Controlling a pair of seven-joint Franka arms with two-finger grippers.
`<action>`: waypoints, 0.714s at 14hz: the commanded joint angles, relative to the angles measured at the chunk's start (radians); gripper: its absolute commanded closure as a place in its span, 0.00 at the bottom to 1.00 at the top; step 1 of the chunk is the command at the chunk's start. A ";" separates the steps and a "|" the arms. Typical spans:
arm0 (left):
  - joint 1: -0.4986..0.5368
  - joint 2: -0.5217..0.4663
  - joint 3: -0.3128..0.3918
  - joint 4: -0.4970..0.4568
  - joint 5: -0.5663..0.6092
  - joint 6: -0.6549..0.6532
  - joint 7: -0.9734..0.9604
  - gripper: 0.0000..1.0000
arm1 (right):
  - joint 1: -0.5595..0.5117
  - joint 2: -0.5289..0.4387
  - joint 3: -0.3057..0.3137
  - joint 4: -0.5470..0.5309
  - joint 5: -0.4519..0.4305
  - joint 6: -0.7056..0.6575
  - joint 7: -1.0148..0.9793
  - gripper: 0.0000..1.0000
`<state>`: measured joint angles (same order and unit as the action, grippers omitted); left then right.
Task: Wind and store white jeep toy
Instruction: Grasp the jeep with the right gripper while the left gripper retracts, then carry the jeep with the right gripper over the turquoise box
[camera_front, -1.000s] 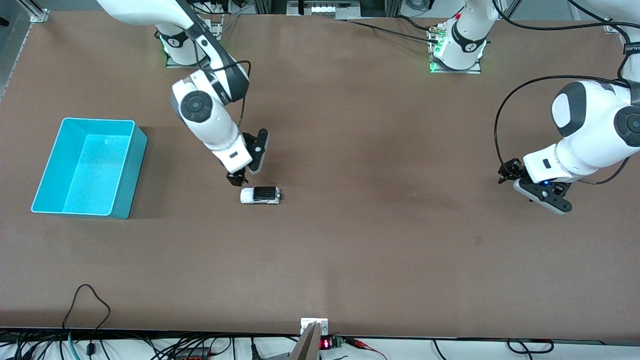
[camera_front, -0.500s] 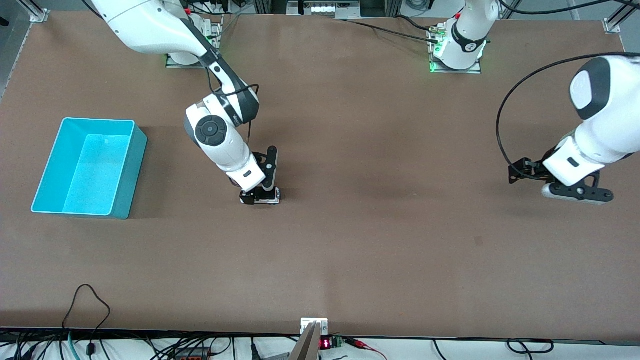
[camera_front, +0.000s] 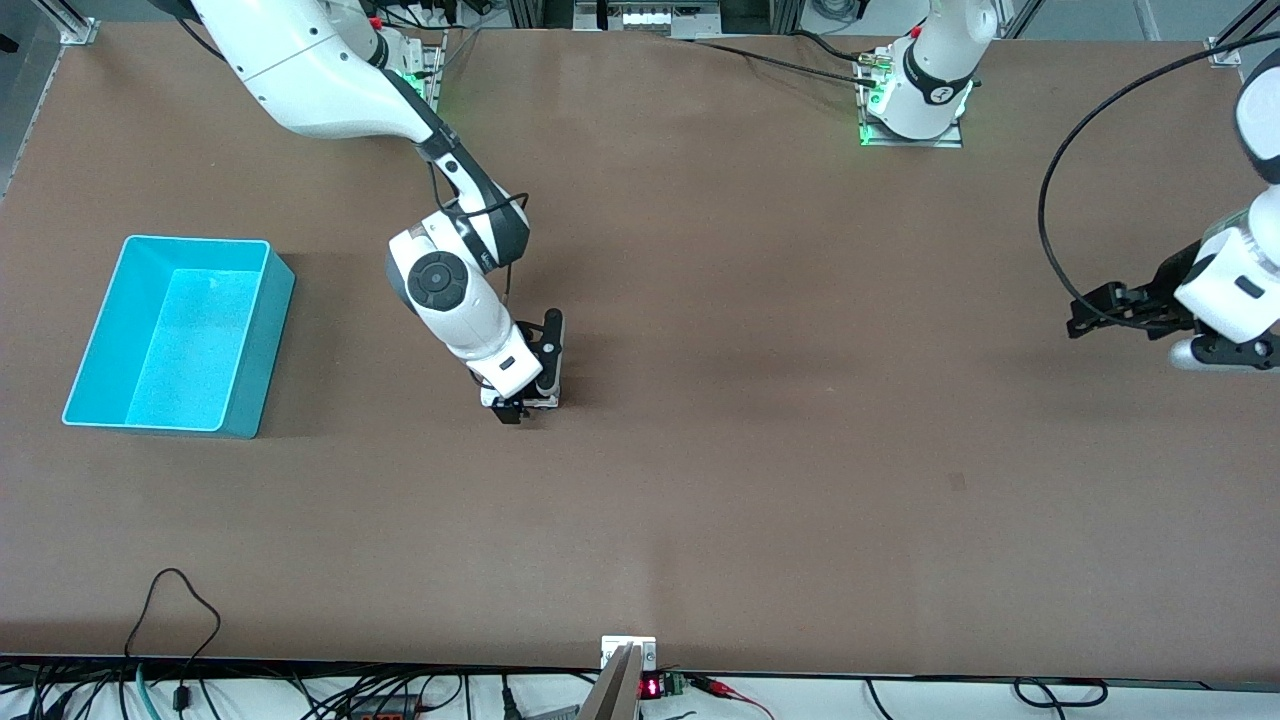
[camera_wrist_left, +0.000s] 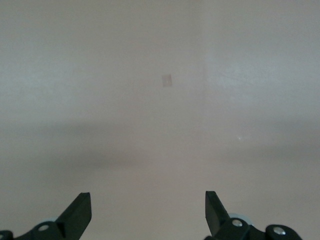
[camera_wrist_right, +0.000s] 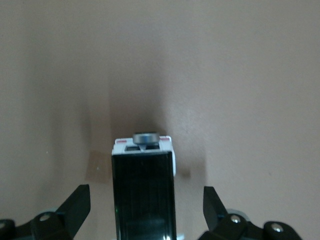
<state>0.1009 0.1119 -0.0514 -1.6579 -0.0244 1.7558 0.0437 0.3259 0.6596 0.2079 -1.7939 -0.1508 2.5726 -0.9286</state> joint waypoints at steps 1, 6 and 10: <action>-0.009 -0.047 0.007 0.012 -0.020 -0.048 -0.018 0.00 | 0.019 0.029 -0.016 0.024 -0.015 0.014 -0.010 0.13; -0.009 -0.093 -0.004 -0.008 -0.008 -0.044 -0.071 0.00 | 0.015 0.014 -0.022 0.021 -0.010 0.009 0.010 1.00; -0.004 -0.092 -0.004 -0.005 -0.009 -0.048 -0.058 0.00 | -0.024 -0.087 -0.036 -0.005 -0.004 -0.057 0.046 1.00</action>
<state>0.0945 0.0380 -0.0557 -1.6504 -0.0245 1.7179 -0.0169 0.3276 0.6510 0.1753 -1.7770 -0.1516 2.5728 -0.9147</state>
